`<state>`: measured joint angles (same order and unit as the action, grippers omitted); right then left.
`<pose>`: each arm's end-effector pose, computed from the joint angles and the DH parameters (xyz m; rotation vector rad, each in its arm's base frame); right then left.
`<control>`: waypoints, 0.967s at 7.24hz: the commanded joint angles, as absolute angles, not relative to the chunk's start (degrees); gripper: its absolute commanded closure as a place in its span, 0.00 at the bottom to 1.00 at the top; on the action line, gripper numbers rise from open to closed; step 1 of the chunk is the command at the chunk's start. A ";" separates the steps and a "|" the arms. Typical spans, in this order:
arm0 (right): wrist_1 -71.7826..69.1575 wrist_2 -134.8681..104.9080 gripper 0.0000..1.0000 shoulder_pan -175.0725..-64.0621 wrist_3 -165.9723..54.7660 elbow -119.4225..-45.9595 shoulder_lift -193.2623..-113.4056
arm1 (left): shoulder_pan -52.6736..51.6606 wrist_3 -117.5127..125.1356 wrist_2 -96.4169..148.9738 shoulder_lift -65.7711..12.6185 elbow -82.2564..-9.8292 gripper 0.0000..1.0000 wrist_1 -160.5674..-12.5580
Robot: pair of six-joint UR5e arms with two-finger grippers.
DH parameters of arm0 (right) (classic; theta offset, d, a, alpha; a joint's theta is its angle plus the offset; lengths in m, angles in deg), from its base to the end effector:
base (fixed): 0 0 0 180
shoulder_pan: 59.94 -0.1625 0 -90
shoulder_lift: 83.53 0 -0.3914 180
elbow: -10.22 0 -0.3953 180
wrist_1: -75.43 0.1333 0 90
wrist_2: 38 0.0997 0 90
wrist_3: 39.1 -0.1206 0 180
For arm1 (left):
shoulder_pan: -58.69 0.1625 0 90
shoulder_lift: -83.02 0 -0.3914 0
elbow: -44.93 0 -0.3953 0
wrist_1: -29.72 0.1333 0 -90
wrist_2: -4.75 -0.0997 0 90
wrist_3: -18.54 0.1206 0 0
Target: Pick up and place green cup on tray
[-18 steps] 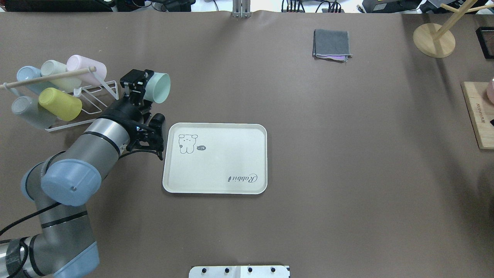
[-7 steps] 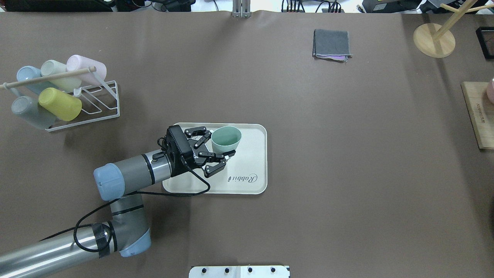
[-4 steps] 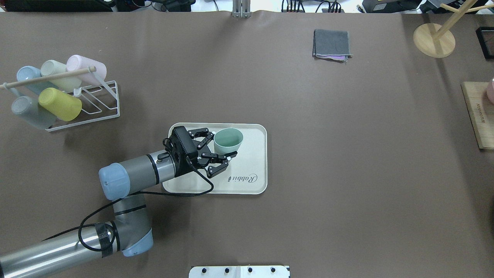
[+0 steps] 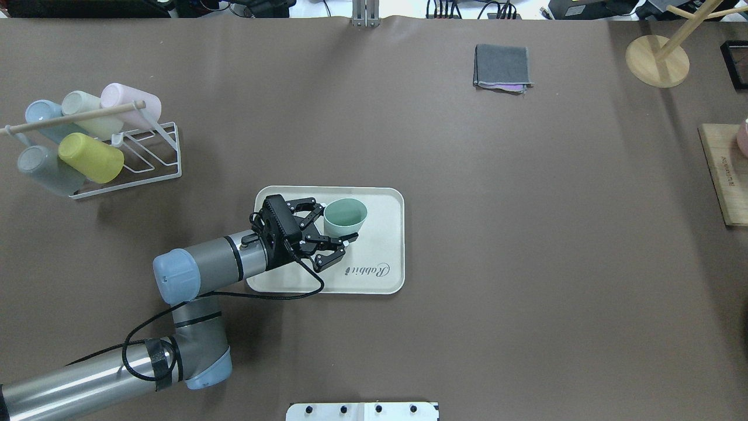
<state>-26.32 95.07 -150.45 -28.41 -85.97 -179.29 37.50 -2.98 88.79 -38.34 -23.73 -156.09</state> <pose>0.0548 -0.4360 0.6549 -0.1142 -0.7641 -0.0945 0.5824 -0.3822 0.2993 1.3716 1.2751 0.4781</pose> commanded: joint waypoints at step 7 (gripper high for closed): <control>-26.17 95.24 0.00 -150.46 -28.55 -85.76 -179.33 | 37.16 1.93 88.51 -38.10 -28.69 0.02 -156.00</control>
<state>-26.10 95.24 -150.45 -28.49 -85.77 -179.41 37.46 1.83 88.45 -38.22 -25.68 -156.12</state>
